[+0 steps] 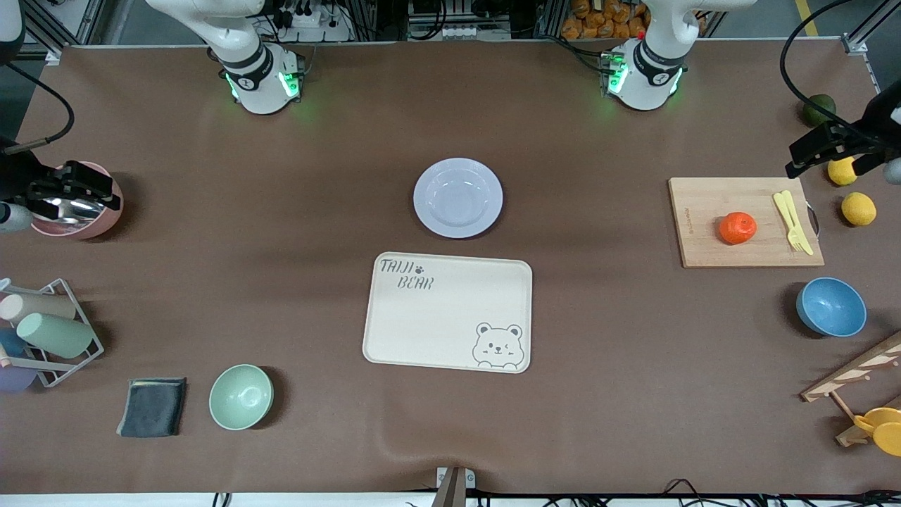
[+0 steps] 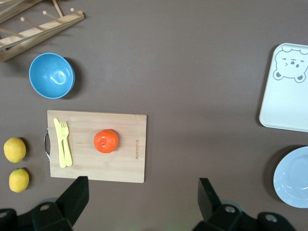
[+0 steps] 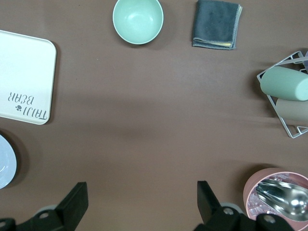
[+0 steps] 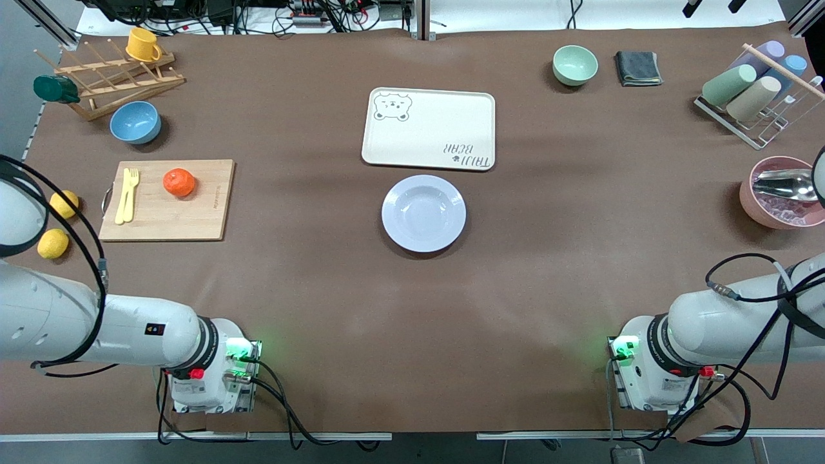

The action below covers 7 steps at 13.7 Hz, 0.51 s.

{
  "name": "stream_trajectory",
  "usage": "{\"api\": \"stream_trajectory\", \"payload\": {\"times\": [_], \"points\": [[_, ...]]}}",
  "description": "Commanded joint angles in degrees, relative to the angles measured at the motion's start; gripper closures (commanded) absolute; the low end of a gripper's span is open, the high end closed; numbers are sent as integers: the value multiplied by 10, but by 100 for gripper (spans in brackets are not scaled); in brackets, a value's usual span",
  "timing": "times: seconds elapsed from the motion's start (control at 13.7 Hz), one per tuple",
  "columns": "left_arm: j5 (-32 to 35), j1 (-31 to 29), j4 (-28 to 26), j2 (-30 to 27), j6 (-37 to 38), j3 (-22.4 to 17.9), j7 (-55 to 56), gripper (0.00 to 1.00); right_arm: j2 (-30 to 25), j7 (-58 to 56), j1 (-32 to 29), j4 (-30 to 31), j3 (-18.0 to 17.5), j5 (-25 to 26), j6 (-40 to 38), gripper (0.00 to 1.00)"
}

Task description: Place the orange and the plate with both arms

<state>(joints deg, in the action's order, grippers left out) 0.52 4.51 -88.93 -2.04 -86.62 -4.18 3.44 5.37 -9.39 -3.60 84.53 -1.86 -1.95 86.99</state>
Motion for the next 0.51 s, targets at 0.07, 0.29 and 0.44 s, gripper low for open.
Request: {"api": "stream_trajectory", "payload": {"times": [0.07, 0.29, 0.44], "points": [[17, -24, -19, 4, 16, 0, -14, 0, 3, 13, 10, -2, 1, 13, 1, 0], [71, -28, -60, 11, -5, 2, -15, 0, 7, 10, 9, 0, 1, 12, -1, 0], [74, -45, -129, 0, -65, 1, -16, 0, 23, 6, 6, 0, 1, 12, -2, 0]]}}
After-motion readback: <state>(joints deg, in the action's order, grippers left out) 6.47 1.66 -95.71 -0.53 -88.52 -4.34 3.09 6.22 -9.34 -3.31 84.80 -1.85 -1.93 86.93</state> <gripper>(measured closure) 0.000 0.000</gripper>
